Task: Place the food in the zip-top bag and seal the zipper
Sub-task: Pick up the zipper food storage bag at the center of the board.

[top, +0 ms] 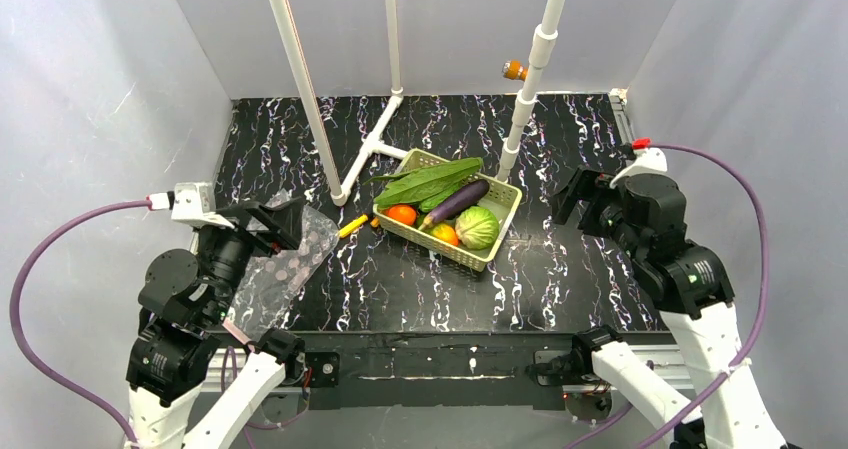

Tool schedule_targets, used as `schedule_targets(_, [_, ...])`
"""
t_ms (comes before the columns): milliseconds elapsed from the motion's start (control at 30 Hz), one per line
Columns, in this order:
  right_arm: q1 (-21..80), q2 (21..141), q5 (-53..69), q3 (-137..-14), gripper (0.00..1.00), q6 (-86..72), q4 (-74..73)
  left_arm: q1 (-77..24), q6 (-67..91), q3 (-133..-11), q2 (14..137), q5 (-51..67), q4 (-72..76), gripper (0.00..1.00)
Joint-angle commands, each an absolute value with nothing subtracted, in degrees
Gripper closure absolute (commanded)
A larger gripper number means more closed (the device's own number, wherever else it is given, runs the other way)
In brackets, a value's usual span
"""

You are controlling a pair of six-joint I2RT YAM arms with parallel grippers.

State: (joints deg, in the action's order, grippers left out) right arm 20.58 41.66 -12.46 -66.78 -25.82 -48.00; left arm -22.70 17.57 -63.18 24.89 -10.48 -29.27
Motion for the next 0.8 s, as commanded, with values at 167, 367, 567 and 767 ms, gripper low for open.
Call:
schedule_targets(167, [20.2, 46.9, -0.3, -61.0, 0.0, -23.3, -34.8, -22.9, 30.8, -71.6, 27.1, -18.6, -51.6, 0.0])
schedule_targets(367, [24.0, 51.3, 11.8, -54.8, 0.0, -31.8, -19.3, -22.9, 30.3, -69.6, 21.0, -13.9, -51.5, 0.01])
schedule_targets(567, [42.4, 59.6, 4.5, -53.6, 0.0, -43.4, -1.7, -22.9, 31.7, -72.6, 20.3, -14.9, -56.1, 0.01])
schedule_targets(767, [59.2, 77.0, -7.0, -60.0, 0.0, -56.5, 8.1, -22.9, 29.6, -80.8, 24.0, -13.7, -64.0, 0.0])
